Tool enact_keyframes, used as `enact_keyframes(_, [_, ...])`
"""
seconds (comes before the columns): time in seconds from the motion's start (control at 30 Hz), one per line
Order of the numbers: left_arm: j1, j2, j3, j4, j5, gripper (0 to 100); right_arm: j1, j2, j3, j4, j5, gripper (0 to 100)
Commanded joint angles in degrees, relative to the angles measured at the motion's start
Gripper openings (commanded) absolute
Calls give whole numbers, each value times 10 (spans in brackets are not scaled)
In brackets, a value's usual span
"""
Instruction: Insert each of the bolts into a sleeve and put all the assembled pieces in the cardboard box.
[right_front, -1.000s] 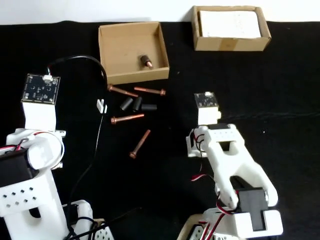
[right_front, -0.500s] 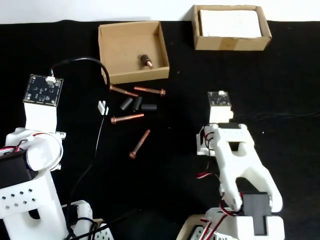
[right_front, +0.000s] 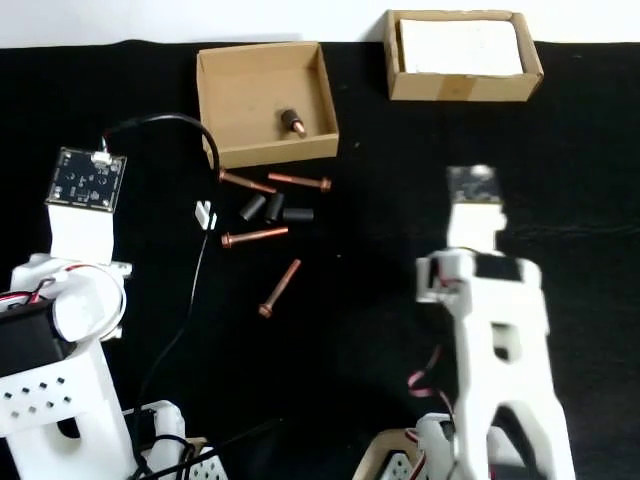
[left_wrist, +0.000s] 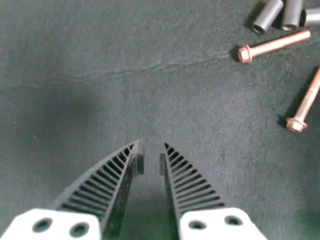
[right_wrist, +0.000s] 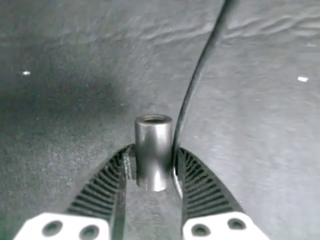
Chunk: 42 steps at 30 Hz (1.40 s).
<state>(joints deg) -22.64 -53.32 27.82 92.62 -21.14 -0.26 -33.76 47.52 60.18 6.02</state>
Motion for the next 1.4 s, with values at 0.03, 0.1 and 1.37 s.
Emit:
enact_keyframes(0.03, [58,0,-2,-7,3,90,34,-87,-5,35,7,11])
enact_keyframes(0.1, [103,0,-2,-8,33,128,41,-116,3,36,4,9])
enact_keyframes(1.37, [308,759,-476,3,806,171,122,-361,558,-519,-291,9])
